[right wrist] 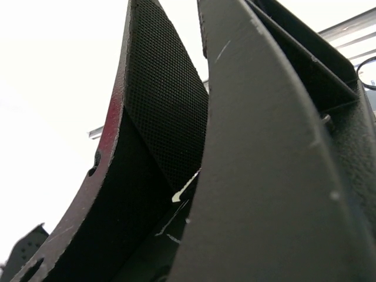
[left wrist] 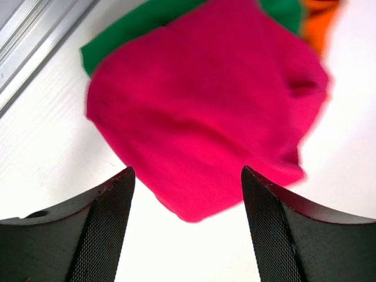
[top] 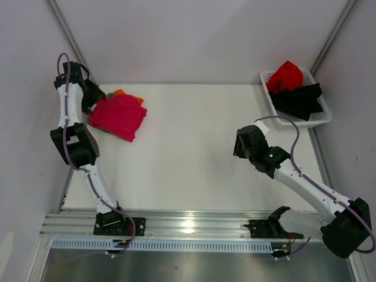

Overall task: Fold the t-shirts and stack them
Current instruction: Put the neatly folded tshirt into the corner of the board with the left arm

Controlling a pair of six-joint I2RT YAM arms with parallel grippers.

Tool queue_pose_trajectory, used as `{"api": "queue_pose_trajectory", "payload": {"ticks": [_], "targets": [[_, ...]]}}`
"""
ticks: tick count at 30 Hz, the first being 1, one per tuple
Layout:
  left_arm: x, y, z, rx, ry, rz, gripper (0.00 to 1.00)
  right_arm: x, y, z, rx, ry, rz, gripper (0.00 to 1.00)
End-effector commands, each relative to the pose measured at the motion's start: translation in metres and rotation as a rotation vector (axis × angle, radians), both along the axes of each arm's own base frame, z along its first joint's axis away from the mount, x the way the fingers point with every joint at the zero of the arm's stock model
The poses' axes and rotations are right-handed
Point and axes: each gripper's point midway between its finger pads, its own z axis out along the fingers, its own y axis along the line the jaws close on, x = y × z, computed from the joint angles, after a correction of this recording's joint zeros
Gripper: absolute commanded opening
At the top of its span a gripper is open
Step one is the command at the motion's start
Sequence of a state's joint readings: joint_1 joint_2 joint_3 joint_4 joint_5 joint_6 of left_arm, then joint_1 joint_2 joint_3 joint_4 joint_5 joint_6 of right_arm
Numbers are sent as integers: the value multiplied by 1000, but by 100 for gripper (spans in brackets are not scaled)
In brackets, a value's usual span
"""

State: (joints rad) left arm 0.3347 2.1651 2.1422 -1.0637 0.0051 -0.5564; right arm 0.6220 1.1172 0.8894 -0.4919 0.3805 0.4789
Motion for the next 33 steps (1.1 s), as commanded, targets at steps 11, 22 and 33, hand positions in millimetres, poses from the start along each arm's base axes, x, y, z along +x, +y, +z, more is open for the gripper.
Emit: {"api": "queue_pose_trajectory", "payload": {"ticks": [11,22,33], "targets": [[45,-19,8,47,-116,-58,75,7,2,-4,34,-51,-15,41],[68,-15,-15,66,-151,-95,75,1,-1,16,100,-118,-17,41],[41,-13,-42,77,-2,-73,75,0,-6,38,104,-158,-14,41]]}}
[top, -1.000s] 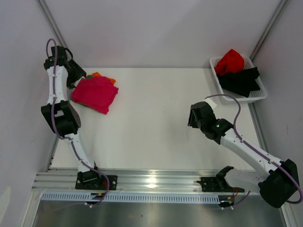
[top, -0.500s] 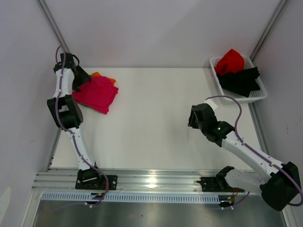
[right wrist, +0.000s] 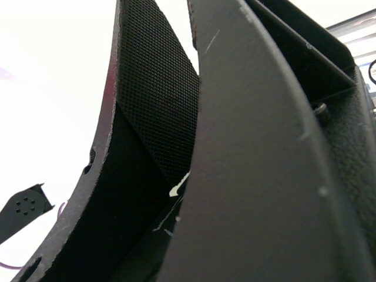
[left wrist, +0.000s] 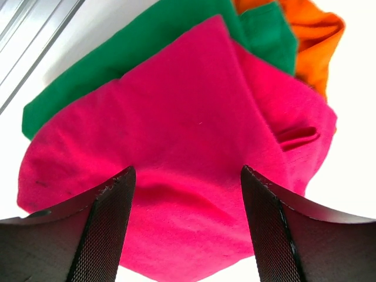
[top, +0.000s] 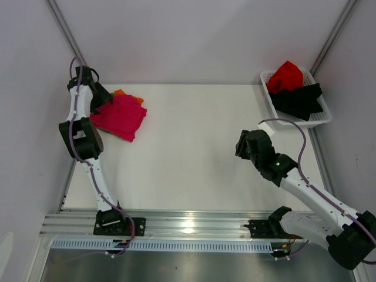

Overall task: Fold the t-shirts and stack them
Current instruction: Put the neatly folded tshirt into the corner of the board with the left arm

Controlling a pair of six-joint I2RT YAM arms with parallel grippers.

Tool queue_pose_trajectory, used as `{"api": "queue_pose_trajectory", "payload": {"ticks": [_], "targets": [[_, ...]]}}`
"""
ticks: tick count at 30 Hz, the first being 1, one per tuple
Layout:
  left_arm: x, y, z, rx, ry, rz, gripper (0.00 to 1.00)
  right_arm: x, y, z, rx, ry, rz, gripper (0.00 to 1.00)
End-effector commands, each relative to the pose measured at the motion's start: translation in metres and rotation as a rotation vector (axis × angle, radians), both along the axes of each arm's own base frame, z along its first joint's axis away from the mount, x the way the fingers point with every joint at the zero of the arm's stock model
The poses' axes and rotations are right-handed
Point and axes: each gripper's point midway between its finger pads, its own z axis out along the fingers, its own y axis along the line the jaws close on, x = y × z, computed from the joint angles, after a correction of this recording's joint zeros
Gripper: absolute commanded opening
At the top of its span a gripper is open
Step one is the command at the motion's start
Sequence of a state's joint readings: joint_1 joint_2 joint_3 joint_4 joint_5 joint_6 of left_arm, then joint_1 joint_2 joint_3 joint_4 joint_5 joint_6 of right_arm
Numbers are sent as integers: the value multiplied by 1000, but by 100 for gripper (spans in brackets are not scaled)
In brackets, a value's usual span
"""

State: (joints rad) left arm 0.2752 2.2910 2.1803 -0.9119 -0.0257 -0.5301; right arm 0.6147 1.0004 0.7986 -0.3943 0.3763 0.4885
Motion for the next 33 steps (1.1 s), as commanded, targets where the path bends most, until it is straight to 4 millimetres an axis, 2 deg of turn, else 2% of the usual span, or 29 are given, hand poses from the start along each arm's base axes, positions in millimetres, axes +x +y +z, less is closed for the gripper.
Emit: {"api": "queue_pose_trajectory", "payload": {"ticks": [1,5,6,8,9,13,21,33], "targets": [[-10,-1,-4,32,54,4,75,4,-2,27,25,-64,-4,41],[-13,-2,-6,26,78,0,75,5,-1,35,25,-57,-6,41],[-7,-1,1,26,58,-3,75,4,-1,35,26,-47,-10,41],[-10,-6,-16,-8,112,-18,75,5,0,42,37,-53,-10,41],[-6,-6,-15,-10,103,-22,75,4,1,42,46,-52,-12,41],[-9,-11,-40,-41,146,-31,75,3,1,43,61,-52,-14,41],[-13,-20,-67,-91,194,-46,74,1,-1,42,56,-43,-20,41],[-15,-23,-62,-78,191,-55,75,1,-1,49,73,-57,-25,41]]}}
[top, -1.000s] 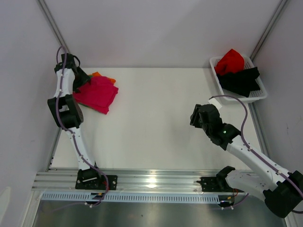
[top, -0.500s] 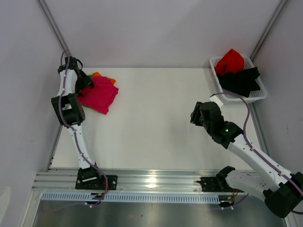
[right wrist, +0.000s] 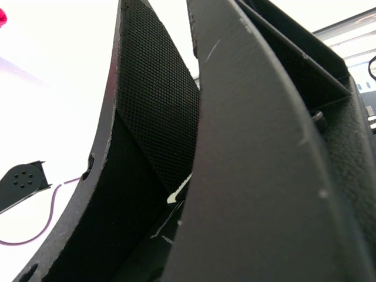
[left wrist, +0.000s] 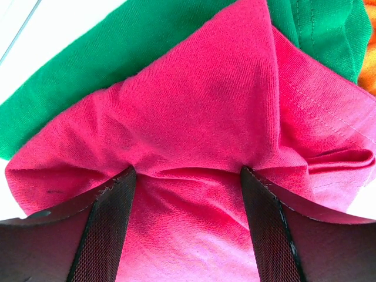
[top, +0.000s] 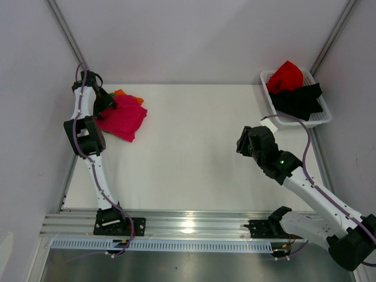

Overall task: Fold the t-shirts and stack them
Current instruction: Put the neatly folded tshirt into the corner of the board with the left arm

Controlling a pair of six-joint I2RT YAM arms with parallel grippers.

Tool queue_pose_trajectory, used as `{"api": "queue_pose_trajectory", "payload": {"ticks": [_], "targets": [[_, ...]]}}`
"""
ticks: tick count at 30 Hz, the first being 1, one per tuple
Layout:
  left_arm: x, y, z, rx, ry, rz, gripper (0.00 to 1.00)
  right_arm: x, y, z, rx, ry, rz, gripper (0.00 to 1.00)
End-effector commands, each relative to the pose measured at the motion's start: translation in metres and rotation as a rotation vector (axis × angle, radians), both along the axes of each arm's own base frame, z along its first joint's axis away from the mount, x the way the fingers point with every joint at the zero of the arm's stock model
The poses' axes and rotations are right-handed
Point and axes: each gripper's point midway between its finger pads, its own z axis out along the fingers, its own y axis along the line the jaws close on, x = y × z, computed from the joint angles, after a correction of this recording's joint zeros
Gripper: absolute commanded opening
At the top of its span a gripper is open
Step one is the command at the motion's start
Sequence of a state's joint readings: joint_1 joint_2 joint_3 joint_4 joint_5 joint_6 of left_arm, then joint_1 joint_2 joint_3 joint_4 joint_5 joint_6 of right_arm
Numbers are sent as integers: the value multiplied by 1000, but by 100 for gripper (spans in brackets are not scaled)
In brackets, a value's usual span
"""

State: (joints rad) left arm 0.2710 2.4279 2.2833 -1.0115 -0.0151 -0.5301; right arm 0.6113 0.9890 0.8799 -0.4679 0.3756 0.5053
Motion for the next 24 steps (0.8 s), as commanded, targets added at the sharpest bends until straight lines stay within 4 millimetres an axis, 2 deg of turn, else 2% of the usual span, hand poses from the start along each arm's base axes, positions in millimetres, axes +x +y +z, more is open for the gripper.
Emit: {"api": "queue_pose_trajectory", "payload": {"ticks": [1,3,8,17,19,24], "targets": [[-9,-21,-12,-30,56,-51,75,1,0,23,48,-43,-12,41],[-7,-28,-7,-31,45,-66,75,1,-1,22,47,-45,-17,41],[-1,-61,5,-15,23,-135,75,0,-3,20,36,-47,-17,41],[-14,-81,-2,-6,71,-121,74,-6,-12,26,31,-71,-32,41],[-15,-85,5,-3,58,-110,74,-7,-12,26,34,-72,-30,41],[-19,-90,8,7,68,-105,74,-8,-11,24,31,-66,-16,41]]}}
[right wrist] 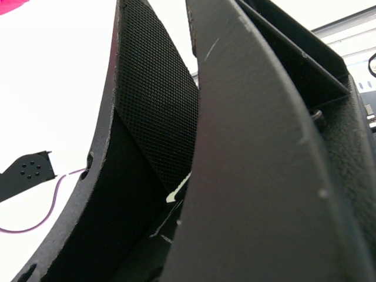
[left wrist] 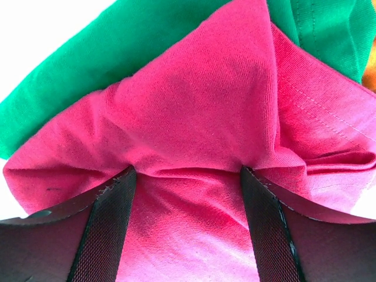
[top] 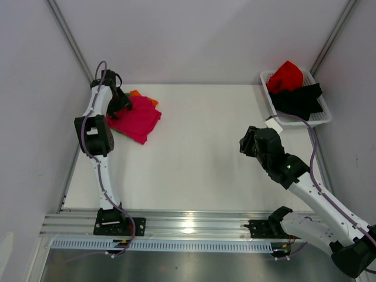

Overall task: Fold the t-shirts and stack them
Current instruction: Put the neatly folded tshirt into the corner of the board with the left arm

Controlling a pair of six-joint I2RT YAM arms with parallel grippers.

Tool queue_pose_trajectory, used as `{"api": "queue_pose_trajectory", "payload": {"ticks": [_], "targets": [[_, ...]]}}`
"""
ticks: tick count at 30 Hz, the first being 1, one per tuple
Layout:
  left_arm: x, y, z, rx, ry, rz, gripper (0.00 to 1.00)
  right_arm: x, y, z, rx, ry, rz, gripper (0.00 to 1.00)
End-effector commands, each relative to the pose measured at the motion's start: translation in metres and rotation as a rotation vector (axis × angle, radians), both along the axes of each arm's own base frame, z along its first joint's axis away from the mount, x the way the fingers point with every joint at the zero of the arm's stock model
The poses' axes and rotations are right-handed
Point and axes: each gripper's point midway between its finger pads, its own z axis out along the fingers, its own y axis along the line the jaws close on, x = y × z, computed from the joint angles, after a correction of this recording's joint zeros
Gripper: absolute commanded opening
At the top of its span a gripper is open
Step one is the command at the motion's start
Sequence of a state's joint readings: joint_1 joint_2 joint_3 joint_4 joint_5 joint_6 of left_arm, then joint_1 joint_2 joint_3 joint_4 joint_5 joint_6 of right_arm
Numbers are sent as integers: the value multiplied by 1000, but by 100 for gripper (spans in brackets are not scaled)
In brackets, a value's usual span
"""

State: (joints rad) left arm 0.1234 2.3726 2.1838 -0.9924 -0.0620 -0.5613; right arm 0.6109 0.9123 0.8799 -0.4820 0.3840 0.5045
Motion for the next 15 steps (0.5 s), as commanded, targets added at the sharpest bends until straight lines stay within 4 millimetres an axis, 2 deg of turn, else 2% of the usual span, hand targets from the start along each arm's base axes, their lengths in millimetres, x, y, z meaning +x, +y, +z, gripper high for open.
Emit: {"api": "queue_pose_trajectory", "payload": {"ticks": [1,8,13,15], "targets": [[-17,-15,10,-14,42,-2,74,0,-4,4,-3,-12,-8,41],[-25,-9,10,15,71,6,75,0,-1,-2,5,-3,-2,41],[-49,0,5,44,158,92,75,-1,-2,-1,-1,-7,2,41],[-61,-2,3,9,179,141,75,0,-3,3,-4,-15,4,41]]}}
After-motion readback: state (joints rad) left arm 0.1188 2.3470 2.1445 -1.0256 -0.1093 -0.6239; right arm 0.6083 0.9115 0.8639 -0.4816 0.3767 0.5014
